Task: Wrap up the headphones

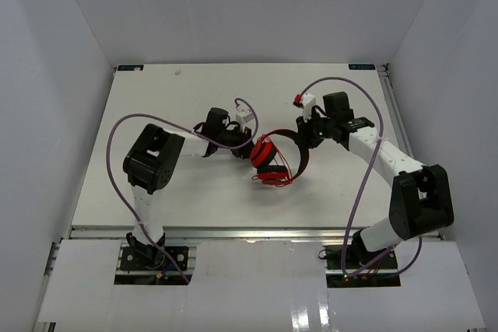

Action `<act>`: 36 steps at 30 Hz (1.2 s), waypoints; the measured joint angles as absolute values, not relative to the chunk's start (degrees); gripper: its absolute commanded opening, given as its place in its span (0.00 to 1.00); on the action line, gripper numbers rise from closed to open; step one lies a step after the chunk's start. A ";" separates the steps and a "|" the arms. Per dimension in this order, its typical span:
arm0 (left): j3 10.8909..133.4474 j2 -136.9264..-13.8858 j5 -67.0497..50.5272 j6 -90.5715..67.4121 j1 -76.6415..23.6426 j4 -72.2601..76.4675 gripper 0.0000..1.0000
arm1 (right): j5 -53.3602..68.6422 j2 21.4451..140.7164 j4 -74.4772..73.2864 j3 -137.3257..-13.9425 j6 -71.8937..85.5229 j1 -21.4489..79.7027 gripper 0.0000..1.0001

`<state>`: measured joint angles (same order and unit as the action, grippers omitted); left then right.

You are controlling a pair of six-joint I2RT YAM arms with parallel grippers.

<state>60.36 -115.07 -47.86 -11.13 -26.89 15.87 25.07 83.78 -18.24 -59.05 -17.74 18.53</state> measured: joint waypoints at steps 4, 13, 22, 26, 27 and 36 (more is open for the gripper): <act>63.12 -118.34 -48.72 -10.12 -25.78 11.87 0.23 | 21.41 87.88 -16.28 -59.16 -17.34 20.70 0.08; 71.28 -121.40 -45.77 -10.75 -21.74 5.58 0.27 | 13.59 98.68 -15.12 -64.86 -16.95 21.80 0.08; 74.70 -121.55 -40.04 -12.78 -18.28 1.33 0.35 | 9.17 106.94 -16.17 -74.30 -15.81 22.25 0.08; 74.70 -120.76 -37.28 -14.51 -16.61 0.60 0.41 | 8.69 109.77 -16.89 -77.33 -15.22 22.50 0.36; 74.38 -120.10 -36.11 -15.02 -15.93 0.37 0.45 | 8.67 110.12 -17.04 -77.71 -15.01 22.56 0.49; 60.71 -96.32 -29.74 -21.94 -4.44 4.58 0.73 | 8.15 108.43 -18.37 -77.49 -14.13 22.20 1.00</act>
